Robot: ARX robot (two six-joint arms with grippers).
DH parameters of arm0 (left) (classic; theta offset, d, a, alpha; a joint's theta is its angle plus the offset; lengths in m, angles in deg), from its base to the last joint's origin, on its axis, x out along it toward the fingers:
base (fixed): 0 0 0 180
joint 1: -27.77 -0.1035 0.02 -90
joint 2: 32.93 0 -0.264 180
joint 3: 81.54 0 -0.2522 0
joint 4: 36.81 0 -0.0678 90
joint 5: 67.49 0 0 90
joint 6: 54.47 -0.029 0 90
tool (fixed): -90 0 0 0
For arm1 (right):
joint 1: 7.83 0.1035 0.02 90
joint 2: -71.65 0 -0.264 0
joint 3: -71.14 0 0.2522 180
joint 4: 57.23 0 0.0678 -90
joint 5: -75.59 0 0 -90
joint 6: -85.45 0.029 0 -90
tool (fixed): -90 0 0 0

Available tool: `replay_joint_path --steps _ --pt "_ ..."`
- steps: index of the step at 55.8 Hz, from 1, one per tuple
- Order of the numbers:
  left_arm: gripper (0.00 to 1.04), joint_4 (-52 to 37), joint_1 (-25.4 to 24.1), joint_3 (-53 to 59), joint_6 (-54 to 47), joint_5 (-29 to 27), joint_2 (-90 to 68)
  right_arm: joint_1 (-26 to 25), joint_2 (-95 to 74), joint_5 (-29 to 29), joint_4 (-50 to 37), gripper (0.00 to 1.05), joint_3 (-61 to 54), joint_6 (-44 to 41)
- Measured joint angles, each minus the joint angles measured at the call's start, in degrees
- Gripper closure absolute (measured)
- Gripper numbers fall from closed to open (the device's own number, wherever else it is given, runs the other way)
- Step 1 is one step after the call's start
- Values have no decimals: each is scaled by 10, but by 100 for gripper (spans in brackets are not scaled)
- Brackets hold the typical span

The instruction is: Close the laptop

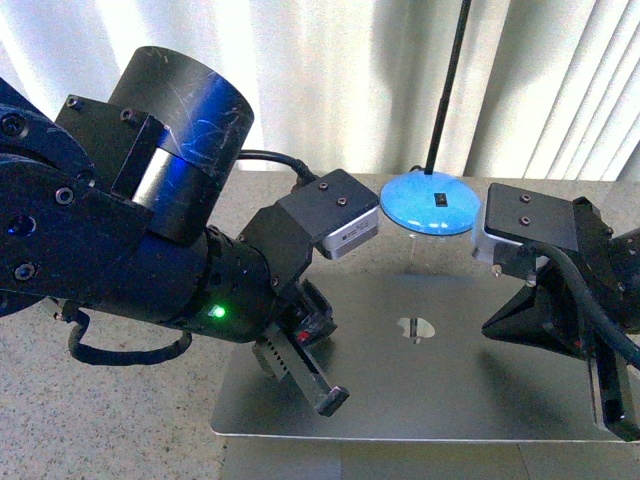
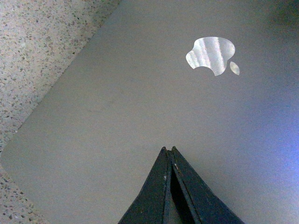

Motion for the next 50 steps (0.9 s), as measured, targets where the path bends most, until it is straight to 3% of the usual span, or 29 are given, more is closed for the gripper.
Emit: replay_joint_path --steps 50 --pt "101 -62 -14 43 23 16 -40 16 -43 8 -47 102 -44 16"
